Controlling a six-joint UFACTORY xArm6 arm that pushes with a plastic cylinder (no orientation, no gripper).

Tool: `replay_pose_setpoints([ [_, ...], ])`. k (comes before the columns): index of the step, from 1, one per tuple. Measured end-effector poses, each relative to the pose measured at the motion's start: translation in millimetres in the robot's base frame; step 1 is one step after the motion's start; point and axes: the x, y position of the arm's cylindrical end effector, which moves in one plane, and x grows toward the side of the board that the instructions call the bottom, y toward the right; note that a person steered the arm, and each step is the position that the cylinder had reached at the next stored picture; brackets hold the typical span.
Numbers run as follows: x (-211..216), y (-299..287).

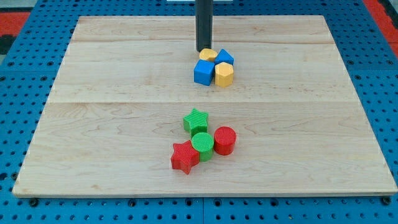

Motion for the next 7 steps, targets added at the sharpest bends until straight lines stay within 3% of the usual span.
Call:
replay_pose_setpoints([
  [5, 0, 11],
  [7, 18, -74],
])
